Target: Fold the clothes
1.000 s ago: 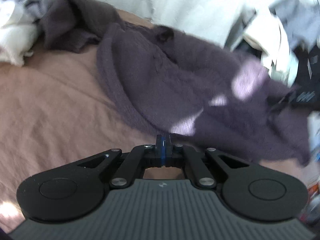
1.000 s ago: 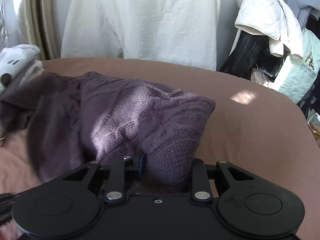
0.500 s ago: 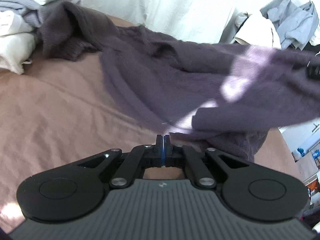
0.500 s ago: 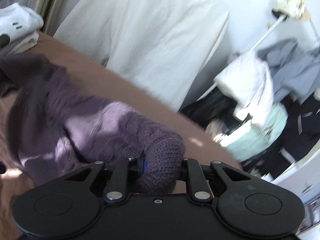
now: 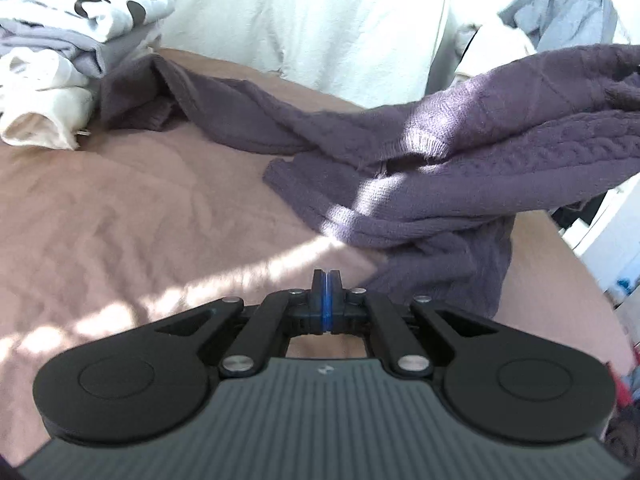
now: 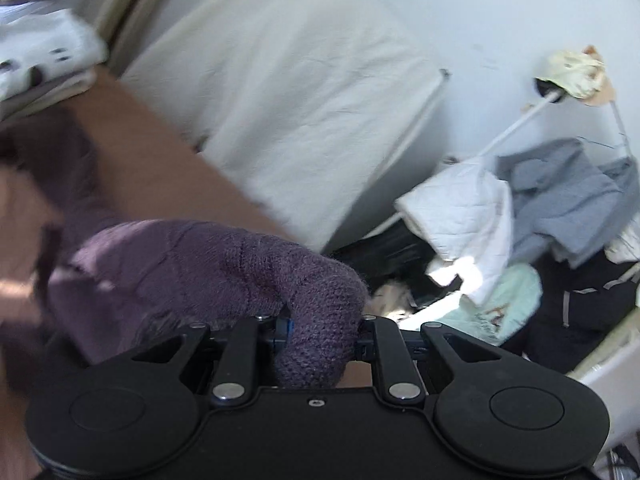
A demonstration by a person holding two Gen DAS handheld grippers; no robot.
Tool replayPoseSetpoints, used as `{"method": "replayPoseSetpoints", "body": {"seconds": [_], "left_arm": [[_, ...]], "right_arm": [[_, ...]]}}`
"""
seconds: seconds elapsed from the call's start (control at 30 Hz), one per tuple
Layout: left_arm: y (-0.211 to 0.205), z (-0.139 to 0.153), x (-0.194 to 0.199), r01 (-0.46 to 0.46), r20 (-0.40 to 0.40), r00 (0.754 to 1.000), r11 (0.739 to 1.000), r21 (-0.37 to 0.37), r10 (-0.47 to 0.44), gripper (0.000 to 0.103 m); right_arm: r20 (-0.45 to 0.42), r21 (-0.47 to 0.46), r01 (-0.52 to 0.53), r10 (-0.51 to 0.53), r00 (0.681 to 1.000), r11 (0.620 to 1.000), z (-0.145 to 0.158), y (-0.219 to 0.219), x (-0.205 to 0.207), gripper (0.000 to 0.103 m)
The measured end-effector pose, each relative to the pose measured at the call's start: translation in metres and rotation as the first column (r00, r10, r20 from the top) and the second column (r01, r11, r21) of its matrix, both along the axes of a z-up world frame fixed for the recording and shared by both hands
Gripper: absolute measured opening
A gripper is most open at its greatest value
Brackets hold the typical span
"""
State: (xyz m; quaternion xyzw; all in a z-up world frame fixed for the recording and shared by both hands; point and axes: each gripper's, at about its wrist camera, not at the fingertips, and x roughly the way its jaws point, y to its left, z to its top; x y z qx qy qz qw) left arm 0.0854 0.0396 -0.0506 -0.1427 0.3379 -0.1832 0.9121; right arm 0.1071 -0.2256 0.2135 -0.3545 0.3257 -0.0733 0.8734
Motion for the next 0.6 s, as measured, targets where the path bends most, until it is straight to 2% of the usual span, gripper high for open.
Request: {"method": "replayPoseSetpoints", "body": {"seconds": [0.13,0.17,0.2,0.3,0.37,0.47,0.5,0.53,0.6], "left_arm": [[-0.011,0.014,-0.013,0.023,0.055,0.998,1.0,-0.006,-0.023,0.002],[-0.017,0.015,-0.014,0.036,0.062,0.997,0.999,0.013,-0.037,0.003],[-0.023,0.014,-0.015,0.051,0.064,0.997,0.998,0.04,-0.053,0.003],[-0.042,0.013,-0.017,0.095,0.067,0.992,0.988,0.12,-0.103,0.003],[-0.055,0.012,-0.019,0.123,0.067,0.988,0.977,0.173,-0.137,0.003],[-0.055,0.011,-0.012,0.122,0.062,0.99,0.986,0.118,-0.13,0.003],[-0.054,0.011,-0.009,0.101,0.055,0.993,0.991,0.091,-0.106,0.003],[-0.053,0.013,-0.008,0.081,0.048,0.995,0.995,0.057,-0.084,0.003],[-0.056,0.019,-0.006,0.062,0.046,0.997,0.998,0.017,-0.062,0.003]], "right_arm": [[-0.012,0.015,-0.073,0.073,0.997,0.997,-0.006,-0.015,-0.012,0.019],[-0.017,0.001,-0.088,0.088,0.996,0.996,-0.009,-0.022,-0.011,0.019],[-0.017,-0.05,-0.104,0.103,0.995,0.993,-0.013,-0.03,-0.01,0.019],[0.02,-0.08,-0.019,0.021,1.0,0.997,-0.021,-0.084,0.007,0.019],[0.05,-0.034,0.052,-0.05,0.998,0.998,-0.026,-0.121,0.016,0.019],[0.067,0.027,0.147,-0.149,0.987,0.989,-0.043,-0.174,0.028,0.021],[0.053,0.056,0.192,-0.195,0.979,0.98,-0.051,-0.191,0.03,0.025],[0.037,0.084,0.236,-0.24,0.97,0.968,-0.059,-0.208,0.032,0.033],[-0.014,0.182,0.296,-0.299,0.954,0.938,-0.074,-0.236,0.027,0.036]]}}
